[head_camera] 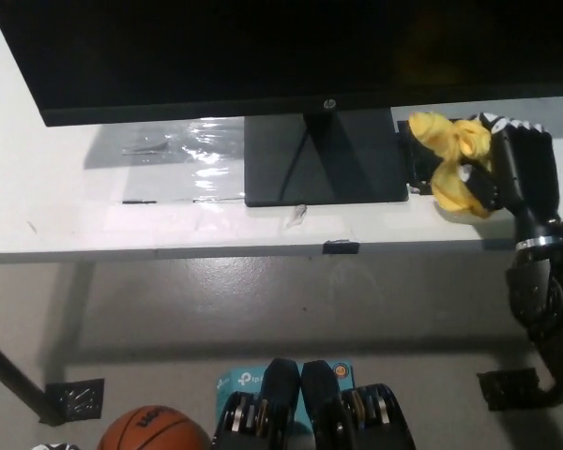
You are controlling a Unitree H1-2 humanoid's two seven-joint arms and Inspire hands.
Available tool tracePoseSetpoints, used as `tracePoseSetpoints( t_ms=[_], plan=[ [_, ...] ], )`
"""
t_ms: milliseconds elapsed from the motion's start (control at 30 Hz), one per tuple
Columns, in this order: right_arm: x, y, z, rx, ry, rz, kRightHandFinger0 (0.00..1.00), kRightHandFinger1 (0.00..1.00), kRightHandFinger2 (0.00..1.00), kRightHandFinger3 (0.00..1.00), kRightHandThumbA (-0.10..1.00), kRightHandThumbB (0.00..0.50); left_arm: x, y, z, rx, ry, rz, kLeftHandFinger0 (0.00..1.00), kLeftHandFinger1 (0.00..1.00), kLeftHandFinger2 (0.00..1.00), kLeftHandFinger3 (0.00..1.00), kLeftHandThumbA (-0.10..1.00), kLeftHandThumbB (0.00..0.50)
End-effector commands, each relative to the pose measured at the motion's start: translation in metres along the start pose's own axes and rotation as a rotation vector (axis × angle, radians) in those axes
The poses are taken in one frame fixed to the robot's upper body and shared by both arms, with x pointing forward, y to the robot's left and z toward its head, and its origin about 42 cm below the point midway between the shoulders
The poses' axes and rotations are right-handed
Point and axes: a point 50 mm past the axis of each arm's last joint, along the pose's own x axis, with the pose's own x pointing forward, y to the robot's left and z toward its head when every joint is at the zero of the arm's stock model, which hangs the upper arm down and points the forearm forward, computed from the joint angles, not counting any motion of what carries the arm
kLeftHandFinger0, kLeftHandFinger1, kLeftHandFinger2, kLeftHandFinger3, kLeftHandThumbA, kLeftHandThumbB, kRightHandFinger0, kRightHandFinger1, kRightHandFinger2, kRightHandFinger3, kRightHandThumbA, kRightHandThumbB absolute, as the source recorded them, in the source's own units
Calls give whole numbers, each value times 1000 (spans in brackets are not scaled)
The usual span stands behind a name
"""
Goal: The robot uses its right hand to pick up the cloth kept in the middle of the desk and use it to wipe the monitor in the middle of the desk by swiping its screen twice
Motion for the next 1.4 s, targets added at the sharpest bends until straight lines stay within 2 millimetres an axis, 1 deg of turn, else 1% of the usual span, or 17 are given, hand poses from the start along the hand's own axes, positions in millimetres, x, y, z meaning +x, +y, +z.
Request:
tracePoseSetpoints(
  t_ms=[0,33,67,167,200,300,333,367,400,433,467,500,533,567,733,1067,1367],
  plan=[
    [29,-9,-20,-156,91,78,0,15,361,94,-100,45,-2,18,5,24,-30,42,766,720,77,28,768,500],
    [30,-6,-22,-169,108,87,0,21,371,68,-100,60,-2,19,7,25,-30,48,768,722,77,29,769,500],
    [33,-5,-22,-171,129,107,0,41,394,84,-100,28,0,20,7,24,-37,49,755,710,61,12,774,500],
    [39,0,-21,-181,177,161,0,54,399,166,-100,56,1,23,10,28,-44,55,746,707,51,1,784,500],
    [39,3,-19,-192,192,192,0,75,407,271,-100,41,2,23,11,34,-50,55,720,691,33,0,790,500],
    [41,6,-11,-146,211,257,0,1,247,495,-100,15,2,24,10,17,-35,62,752,713,56,14,759,500],
    [42,7,-9,-131,219,281,0,15,239,613,-100,9,2,24,11,20,-38,65,754,712,56,13,759,500],
    [42,8,-7,-103,235,324,16,71,288,827,-100,21,2,24,11,25,-37,66,754,707,49,6,764,500],
    [41,7,-3,-64,260,378,77,166,382,1000,-89,24,2,24,11,30,-37,67,749,699,43,5,764,500],
    [40,5,5,-49,284,447,264,426,709,1000,21,49,2,24,12,31,-35,65,743,689,30,1,763,500],
    [41,1,15,-69,298,511,871,1000,1000,1000,304,81,3,24,11,25,-34,65,741,686,26,0,761,500],
    [41,0,15,-69,299,513,933,1000,1000,1000,327,86,3,24,11,25,-34,65,741,686,25,0,760,500],
    [36,-9,31,-54,302,596,1000,1000,1000,1000,525,265,2,23,13,17,-39,69,746,697,25,0,760,500],
    [34,-13,37,-64,292,640,1000,1000,1000,1000,575,325,1,23,12,16,-39,70,742,698,27,0,765,500],
    [27,-28,46,-50,238,718,1000,1000,1000,1000,717,484,1,22,12,13,-37,64,752,714,53,0,783,500],
    [17,-44,48,-26,212,727,1000,1000,1000,1000,800,500,3,23,13,18,-40,76,756,715,55,0,782,500],
    [11,-52,49,-5,207,709,1000,1000,1000,1000,736,487,2,24,13,4,-64,81,751,712,37,0,719,500]
  ],
)
